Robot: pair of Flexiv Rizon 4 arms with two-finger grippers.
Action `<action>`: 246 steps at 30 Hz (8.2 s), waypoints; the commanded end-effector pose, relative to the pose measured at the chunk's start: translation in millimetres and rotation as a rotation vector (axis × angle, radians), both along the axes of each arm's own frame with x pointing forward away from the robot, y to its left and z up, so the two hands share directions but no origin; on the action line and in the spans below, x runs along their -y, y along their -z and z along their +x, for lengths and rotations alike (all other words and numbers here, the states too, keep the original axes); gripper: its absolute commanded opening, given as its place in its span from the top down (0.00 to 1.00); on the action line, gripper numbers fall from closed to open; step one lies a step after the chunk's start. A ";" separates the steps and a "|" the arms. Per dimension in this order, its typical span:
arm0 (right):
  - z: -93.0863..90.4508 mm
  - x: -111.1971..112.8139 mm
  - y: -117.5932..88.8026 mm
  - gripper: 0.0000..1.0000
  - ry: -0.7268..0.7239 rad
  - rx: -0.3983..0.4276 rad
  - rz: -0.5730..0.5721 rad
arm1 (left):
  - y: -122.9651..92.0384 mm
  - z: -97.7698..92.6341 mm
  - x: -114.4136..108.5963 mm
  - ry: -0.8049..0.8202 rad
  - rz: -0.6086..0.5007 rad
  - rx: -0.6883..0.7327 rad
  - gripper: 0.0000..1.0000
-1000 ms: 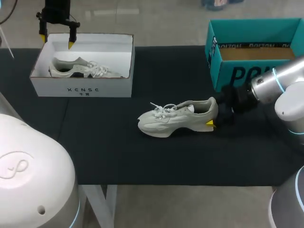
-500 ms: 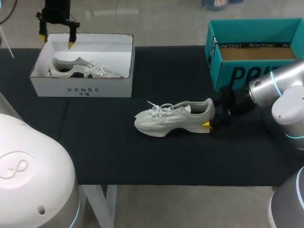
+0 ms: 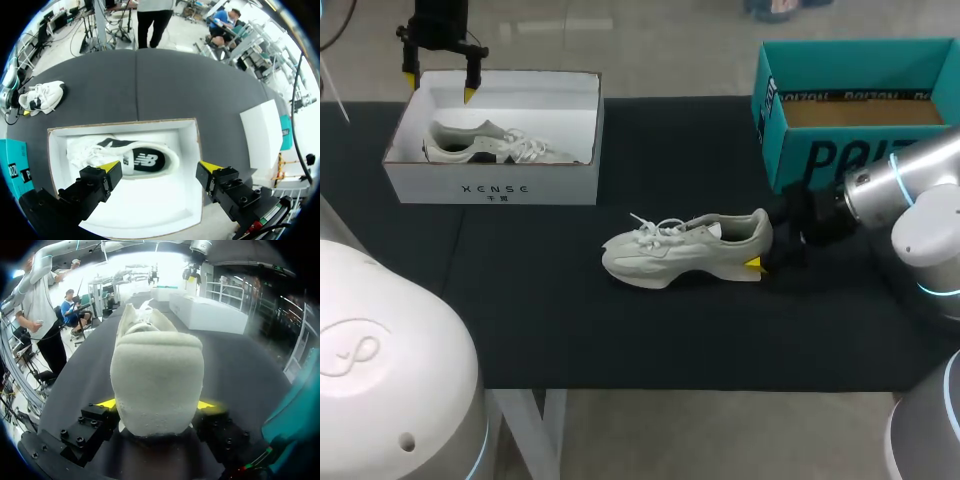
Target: Take the shoe out of the shoebox, open the shoe tongue, remove and reinsert the insole, then place the shoe into the shoebox
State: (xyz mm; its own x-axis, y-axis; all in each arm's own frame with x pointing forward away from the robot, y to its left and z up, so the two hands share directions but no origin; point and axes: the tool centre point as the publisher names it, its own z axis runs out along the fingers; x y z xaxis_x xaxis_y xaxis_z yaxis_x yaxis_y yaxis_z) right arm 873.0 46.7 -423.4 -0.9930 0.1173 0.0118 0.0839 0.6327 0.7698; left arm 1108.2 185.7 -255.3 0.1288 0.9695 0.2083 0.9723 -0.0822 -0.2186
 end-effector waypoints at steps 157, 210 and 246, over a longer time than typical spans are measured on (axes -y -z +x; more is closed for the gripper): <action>-2.4 -3.2 2.5 1.00 0.002 0.000 -0.005 | 74.5 -214.2 433.8 -3.122 0.197 0.331 0.00; -2.4 -3.2 2.5 1.00 0.002 0.000 -0.005 | 75.5 -242.1 427.3 -3.026 0.430 0.385 1.00; -2.4 -3.2 2.5 1.00 0.002 0.000 -0.005 | 76.3 -250.1 308.5 -3.192 0.281 0.467 1.00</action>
State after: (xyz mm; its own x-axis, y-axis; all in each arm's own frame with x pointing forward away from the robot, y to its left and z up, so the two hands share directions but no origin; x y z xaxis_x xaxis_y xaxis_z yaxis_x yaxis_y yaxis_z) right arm 871.9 48.7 -423.5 -0.9931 0.1164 0.0123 0.0836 0.6326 0.7700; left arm 857.4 -119.1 -316.8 -0.0376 -0.9974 -0.0617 -0.9986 0.0399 -0.0361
